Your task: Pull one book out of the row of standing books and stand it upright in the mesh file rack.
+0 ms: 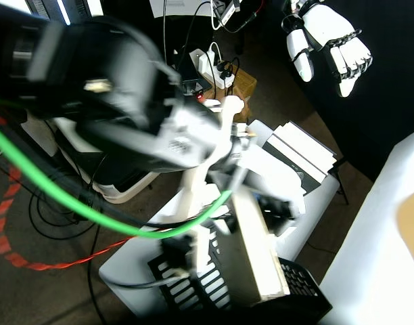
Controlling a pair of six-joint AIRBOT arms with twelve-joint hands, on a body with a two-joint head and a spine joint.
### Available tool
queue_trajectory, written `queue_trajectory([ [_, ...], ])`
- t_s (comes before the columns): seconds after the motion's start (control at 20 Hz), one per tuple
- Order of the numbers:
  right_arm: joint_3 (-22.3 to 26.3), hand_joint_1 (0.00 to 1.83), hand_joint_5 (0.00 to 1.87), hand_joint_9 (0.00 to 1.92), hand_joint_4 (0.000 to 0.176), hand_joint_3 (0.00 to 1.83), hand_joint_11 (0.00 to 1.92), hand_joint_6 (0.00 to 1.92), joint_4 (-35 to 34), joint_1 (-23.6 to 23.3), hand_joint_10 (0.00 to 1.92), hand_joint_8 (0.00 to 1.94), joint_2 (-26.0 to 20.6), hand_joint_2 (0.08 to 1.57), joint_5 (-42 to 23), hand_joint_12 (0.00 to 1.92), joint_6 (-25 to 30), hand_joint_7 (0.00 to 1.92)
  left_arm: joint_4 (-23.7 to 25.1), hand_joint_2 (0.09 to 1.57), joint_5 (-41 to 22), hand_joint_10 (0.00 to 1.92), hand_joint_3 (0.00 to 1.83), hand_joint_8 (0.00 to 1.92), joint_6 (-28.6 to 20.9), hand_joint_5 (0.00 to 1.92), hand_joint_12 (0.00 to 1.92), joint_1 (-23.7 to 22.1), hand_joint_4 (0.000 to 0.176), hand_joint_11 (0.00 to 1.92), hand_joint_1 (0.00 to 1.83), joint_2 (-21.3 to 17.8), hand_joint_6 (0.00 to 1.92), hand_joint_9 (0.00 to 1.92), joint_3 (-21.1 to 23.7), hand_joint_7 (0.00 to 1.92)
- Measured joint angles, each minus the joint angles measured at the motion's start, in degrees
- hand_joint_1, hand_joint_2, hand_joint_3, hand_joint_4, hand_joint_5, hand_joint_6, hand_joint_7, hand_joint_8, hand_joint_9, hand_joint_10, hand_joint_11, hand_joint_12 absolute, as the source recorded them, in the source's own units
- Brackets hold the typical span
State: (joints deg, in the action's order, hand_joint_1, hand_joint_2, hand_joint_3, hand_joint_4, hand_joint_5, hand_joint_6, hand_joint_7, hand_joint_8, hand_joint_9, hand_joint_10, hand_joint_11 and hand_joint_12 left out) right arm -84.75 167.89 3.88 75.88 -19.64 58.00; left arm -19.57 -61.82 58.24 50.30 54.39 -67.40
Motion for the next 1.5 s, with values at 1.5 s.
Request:
queue_trajectory([
  [1.5, -19.3, 1.26, 0.31, 0.53, 0.000, 0.00, 0.45, 0.73, 2.7, 4.3, 1.44, 1.52, 8.6, 1.29, 3.9, 1.81, 12.2, 0.64, 4.0, 1.51, -3.3, 1.33, 0.00, 0.78, -2.9, 0.21, 1.92, -2.1, 0.048, 0.00, 0.17, 4.4, 0.26, 0.07, -3.5, 0.20],
])
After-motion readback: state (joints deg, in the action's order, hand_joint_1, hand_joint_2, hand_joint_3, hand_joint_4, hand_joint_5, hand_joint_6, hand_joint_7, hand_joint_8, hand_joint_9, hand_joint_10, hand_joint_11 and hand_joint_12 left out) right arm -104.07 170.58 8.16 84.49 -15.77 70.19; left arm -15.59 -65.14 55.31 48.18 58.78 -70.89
